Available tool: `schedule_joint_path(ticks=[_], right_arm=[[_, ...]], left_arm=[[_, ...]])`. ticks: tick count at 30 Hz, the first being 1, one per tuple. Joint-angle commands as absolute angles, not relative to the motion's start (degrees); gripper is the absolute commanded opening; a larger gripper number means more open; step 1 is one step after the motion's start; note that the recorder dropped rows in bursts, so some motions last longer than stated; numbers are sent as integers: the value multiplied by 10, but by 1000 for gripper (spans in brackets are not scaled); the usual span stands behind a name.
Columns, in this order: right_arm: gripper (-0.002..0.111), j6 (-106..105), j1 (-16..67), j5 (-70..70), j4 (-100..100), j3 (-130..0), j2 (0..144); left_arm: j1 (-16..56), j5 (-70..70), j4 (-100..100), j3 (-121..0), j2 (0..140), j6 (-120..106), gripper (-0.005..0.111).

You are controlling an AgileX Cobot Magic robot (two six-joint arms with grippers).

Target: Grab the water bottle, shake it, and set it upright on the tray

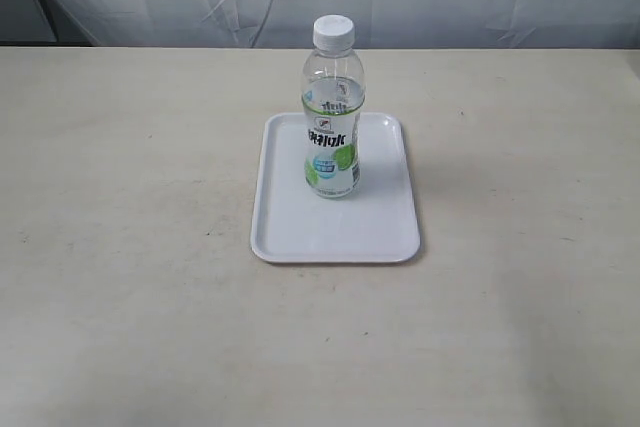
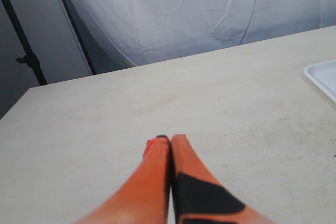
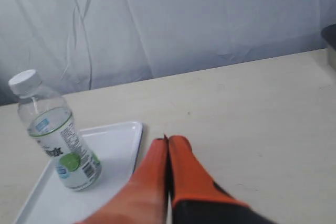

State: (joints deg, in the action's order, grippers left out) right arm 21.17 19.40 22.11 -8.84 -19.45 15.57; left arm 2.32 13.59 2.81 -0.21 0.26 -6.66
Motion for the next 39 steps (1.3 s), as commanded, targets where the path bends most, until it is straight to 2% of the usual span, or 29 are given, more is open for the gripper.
schedule_joint_path(ticks=[1, 12, 17, 39], right_arm=[[-1, 207, 142, 190, -86, -137, 89], [-1, 216, 68, 40, -48, 0, 27], [-1, 216, 46, 85, -41, 0, 2], [-1, 216, 40, 85, -41, 0, 0]], left_arm=[[23, 137, 26, 0, 0, -65, 0], [23, 137, 26, 0, 0, -65, 0], [23, 137, 26, 0, 0, -65, 0], [23, 137, 26, 0, 0, -65, 0]])
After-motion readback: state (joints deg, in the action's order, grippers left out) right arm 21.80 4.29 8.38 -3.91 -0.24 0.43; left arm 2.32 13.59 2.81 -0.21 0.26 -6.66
